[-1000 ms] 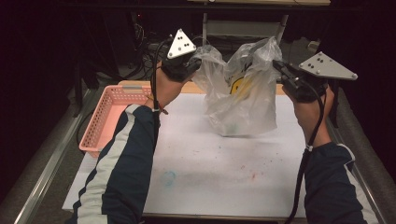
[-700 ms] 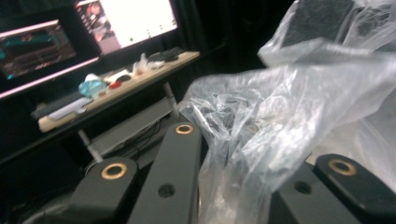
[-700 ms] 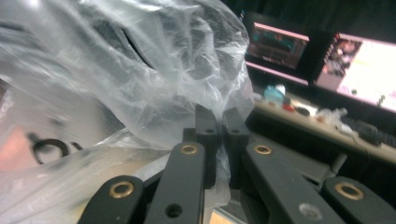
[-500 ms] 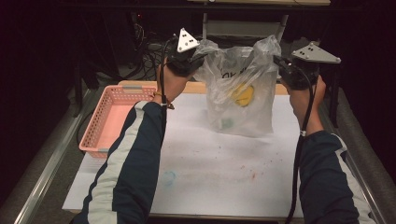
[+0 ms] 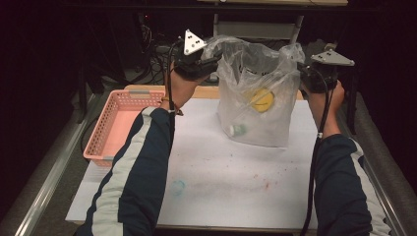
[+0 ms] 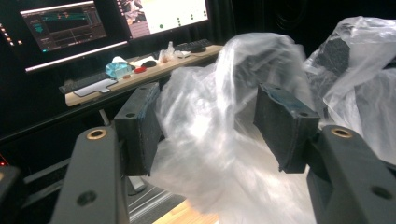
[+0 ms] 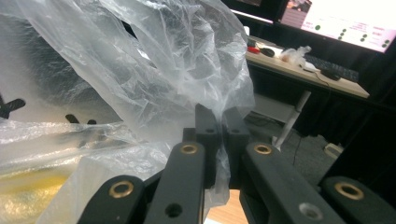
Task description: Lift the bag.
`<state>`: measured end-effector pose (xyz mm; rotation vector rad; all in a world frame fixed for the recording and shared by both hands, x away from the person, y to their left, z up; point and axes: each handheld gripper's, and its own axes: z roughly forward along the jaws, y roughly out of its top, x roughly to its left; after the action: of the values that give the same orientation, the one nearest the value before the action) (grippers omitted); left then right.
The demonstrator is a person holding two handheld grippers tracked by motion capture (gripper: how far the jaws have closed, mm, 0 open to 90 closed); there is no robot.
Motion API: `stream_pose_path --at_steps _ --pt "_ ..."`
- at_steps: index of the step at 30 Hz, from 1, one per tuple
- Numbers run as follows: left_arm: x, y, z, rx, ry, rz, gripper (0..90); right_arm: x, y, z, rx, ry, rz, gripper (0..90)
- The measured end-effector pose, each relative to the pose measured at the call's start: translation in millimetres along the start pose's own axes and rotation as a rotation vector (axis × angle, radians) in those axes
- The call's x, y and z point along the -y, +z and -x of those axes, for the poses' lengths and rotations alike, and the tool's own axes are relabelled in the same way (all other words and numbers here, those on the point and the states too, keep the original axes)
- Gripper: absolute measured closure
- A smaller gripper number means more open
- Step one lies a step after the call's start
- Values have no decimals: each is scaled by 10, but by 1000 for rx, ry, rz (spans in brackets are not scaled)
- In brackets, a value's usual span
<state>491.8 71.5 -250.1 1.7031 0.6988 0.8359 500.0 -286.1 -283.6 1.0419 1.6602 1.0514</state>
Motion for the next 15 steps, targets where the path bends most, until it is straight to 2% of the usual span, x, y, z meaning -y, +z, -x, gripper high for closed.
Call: stream_pose_path --at_steps 3,7,10,15 --pt "52 -21 22 -7 38 -8 443 38 7 48 11 20 -5 894" --pt "167 -19 30 9 39 -21 451 67 1 81 21 25 -4 887" --pt "266 -17 41 22 52 -34 459 68 -16 67 24 6 -6 863" --pt "403 -37 80 22 73 -54 458 66 -49 53 17 -5 -2 809"
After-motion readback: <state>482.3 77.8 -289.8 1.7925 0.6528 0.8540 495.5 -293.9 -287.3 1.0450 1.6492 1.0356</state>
